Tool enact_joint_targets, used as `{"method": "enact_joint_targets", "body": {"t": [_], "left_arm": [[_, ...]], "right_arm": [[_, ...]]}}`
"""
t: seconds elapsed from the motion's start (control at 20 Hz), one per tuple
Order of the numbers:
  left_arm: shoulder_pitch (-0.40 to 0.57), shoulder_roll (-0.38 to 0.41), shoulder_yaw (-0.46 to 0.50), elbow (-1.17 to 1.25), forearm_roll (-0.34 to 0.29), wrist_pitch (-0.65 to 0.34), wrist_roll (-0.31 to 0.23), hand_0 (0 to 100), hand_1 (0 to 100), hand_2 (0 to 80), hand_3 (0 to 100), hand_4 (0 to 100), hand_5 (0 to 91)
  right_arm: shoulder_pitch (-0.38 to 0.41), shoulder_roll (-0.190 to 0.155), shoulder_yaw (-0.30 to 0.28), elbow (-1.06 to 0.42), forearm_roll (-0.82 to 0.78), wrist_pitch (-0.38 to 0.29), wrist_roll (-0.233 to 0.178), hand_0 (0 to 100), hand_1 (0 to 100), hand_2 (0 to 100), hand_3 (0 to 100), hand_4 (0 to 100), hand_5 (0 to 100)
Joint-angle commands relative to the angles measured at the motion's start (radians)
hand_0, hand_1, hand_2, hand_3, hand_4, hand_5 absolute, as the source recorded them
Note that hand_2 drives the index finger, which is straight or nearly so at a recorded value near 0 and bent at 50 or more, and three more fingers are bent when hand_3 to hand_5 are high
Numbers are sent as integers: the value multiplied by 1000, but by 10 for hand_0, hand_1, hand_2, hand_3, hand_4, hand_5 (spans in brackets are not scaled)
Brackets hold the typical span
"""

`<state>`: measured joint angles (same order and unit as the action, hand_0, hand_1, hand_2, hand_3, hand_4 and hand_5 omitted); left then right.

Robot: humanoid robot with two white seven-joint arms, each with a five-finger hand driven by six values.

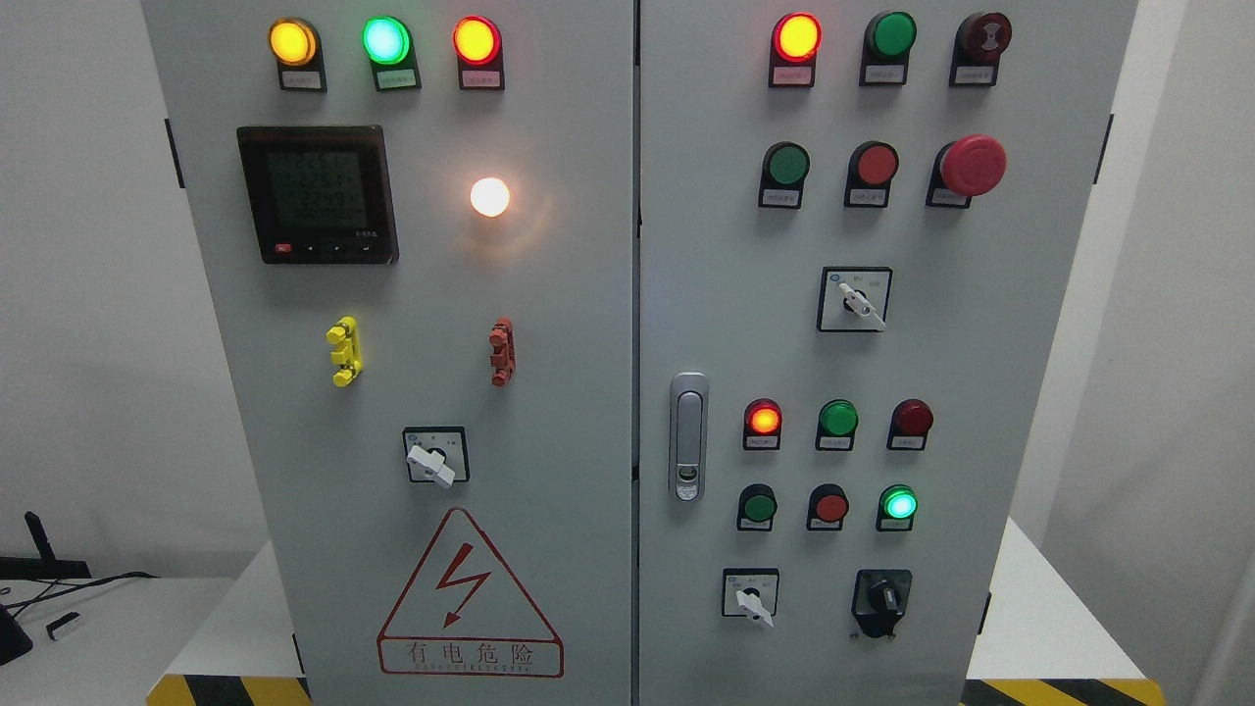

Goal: Trip black knob to open circuit

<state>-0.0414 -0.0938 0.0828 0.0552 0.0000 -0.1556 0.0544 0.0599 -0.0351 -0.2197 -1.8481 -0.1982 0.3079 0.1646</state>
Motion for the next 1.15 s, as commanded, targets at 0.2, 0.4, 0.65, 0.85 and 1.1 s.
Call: {"method": "enact_joint_targets", "body": {"t": [0.2,0.4,0.65,0.85,1.1], "left_arm": [[0,0,0,0,-31,-1,1,120,389,0,0,0,0],[0,0,0,0,-31,-1,1,120,389,0,0,0,0],[0,0,0,0,-31,-1,1,120,389,0,0,0,0],[0,0,0,0,-31,-1,1,120,389,0,0,0,0],[0,-1,0,0,-31,-1,1,120,389,0,0,0,0]], "right_arm": [[109,-8,-90,-152,-58,0,16,48,113,273,405,322,315],[107,-5,-95,-152,-58,0,16,8,88,242,360,298,288],[107,1,-93,-152,-59,3,16,0,83,235,359,298,284],[109,4,-95,-152,-59,7,16,0,17,226,356,296,282],[110,3,-93,-154,-79,8,16,0,0,218,356,296,282]]}}
